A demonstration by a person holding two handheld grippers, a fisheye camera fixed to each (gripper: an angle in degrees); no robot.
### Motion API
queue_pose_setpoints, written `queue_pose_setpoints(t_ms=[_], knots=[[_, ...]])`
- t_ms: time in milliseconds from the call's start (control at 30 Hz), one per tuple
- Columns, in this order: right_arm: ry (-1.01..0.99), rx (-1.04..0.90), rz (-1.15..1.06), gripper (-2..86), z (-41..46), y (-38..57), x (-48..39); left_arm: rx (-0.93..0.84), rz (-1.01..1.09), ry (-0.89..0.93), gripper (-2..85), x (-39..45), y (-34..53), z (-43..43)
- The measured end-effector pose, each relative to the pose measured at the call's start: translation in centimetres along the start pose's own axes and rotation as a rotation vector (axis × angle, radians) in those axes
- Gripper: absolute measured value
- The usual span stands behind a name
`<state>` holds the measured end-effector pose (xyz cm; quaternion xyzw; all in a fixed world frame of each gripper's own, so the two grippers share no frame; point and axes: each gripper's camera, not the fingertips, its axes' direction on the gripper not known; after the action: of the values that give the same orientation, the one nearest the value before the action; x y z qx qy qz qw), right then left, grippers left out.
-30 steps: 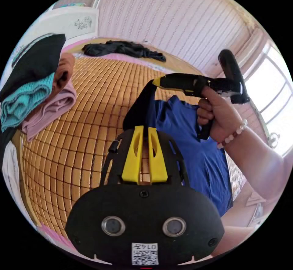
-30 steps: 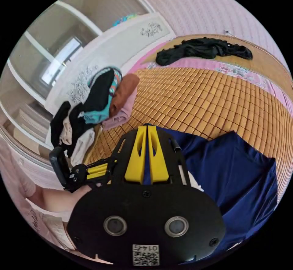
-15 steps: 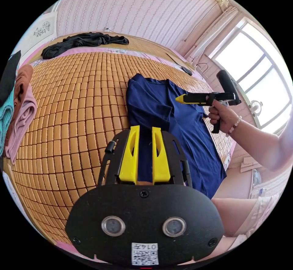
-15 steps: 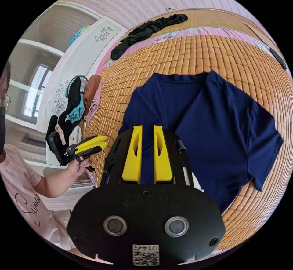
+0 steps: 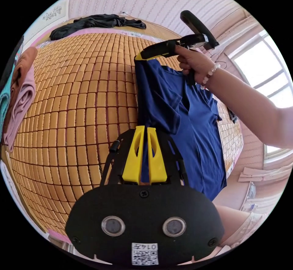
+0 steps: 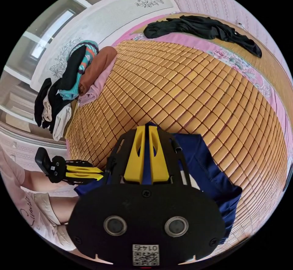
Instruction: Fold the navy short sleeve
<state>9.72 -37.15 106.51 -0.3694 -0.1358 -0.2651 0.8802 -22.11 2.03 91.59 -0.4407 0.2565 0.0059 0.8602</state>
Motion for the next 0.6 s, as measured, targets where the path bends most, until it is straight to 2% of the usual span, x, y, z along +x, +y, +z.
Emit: queue_pose_setpoints(t_ms=[167, 300, 400, 467, 600], knots=[[-0.008, -0.159, -0.036, 4.1, 2.3, -1.0, 0.6, -0.047, -0.023, -0.073, -0.1, 1.1, -0.6, 1.9], [0.030, -0.031, 0.020, 4.7, -2.2, 1.3, 1.9, -0.046, -0.042, -0.071, 1.7, 1.6, -1.0, 2.0], [-0.047, 0.040, 0.069, 4.1, -5.3, 5.6, 2.6, -0.034, -0.040, -0.132, 4.1, 2.6, -1.2, 1.4], [-0.047, 0.021, 0.081, 4.3, -5.8, 10.2, 1.6, -0.015, 0.037, -0.183, 4.8, 4.5, -1.7, 0.5], [-0.008, -0.082, 0.126, 5.5, -4.3, 15.4, 0.8, -0.005, 0.177, -0.122, 5.9, 8.0, -3.2, 0.2]])
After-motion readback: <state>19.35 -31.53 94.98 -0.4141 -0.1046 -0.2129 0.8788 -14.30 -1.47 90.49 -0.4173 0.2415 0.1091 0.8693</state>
